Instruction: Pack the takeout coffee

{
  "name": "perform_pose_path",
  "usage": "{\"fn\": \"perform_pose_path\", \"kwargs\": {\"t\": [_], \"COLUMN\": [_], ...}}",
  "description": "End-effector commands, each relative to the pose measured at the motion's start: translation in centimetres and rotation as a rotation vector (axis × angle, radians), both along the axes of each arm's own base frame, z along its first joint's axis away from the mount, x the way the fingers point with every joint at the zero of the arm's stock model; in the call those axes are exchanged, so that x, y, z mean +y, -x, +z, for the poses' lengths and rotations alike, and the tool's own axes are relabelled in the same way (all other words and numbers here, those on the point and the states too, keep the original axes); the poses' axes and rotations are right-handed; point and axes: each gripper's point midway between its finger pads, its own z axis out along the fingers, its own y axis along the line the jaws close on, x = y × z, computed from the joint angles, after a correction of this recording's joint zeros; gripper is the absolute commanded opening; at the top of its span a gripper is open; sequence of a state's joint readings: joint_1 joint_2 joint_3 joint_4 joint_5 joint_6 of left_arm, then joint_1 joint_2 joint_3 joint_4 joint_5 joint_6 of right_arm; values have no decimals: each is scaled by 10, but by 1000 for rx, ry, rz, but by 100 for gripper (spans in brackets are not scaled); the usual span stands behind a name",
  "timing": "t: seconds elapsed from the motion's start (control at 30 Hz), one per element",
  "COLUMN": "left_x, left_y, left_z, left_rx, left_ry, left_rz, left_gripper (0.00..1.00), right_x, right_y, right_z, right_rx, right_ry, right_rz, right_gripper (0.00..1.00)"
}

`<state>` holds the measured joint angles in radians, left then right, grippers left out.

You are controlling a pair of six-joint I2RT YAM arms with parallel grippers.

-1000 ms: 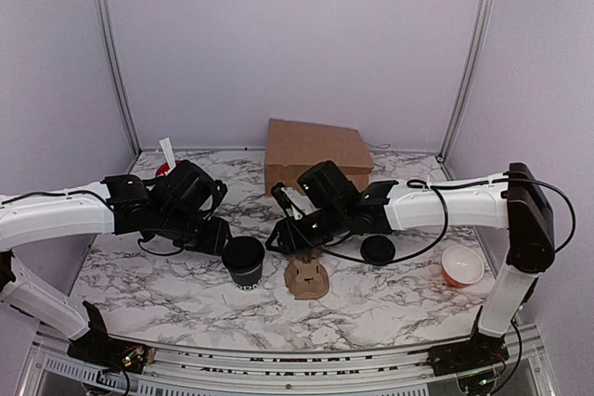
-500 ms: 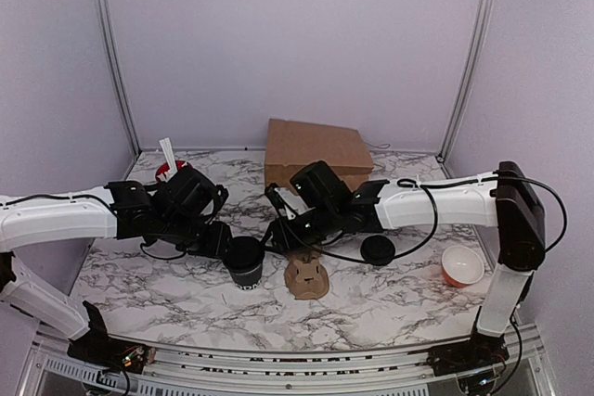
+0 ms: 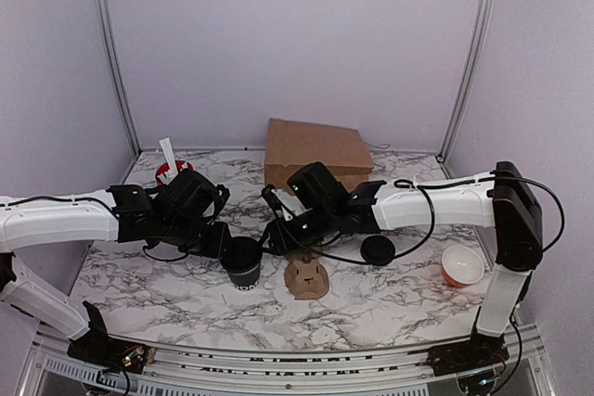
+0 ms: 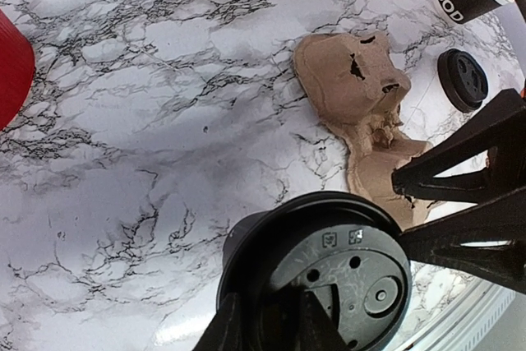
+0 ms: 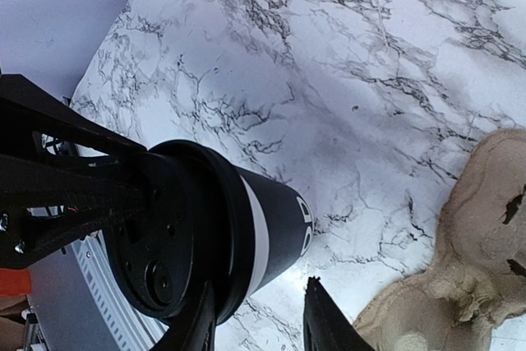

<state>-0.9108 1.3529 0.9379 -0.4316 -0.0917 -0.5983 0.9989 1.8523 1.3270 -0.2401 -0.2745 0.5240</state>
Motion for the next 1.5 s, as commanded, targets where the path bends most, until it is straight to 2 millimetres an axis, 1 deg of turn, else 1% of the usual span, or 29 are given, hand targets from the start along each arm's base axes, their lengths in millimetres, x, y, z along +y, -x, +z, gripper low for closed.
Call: {"fn": "perform_pose_path", "kwargs": {"t": [0.0, 0.23, 0.37, 0.43, 0.6, 0.97, 1.13, 1.47], "left_x": [12, 13, 13, 13, 13, 14, 14, 14], "left_y": [9, 11, 12, 12, 12, 12, 12, 13], "left_z": [-24, -30, -33, -33, -35, -37, -37, -37], "left_rx": [46, 54, 58, 59, 60, 64, 62, 63], "left_ry": [-67, -70, -69, -68, -68, -71, -73, -70], "left_rz": [-2, -1, 0, 0, 3, 2, 1, 1], "left_gripper": [22, 21, 20, 20, 20, 20, 20, 20], "right_x": [1, -7, -21, -29, -40, -54, -65, -73], "right_y": [7, 19, 26, 30, 39, 48, 49, 54], "right_z": [-10, -31, -49, -63, -81, -109, -123, -138], "right_rx": [6, 31, 56, 73, 102, 117, 108, 117], "right_ry": [42, 109, 157, 191, 233, 328, 396, 442], "right_rz": [6, 21, 15, 11, 13, 9, -2, -6], "right_gripper": [35, 34, 33, 32, 32, 31, 31, 31]}}
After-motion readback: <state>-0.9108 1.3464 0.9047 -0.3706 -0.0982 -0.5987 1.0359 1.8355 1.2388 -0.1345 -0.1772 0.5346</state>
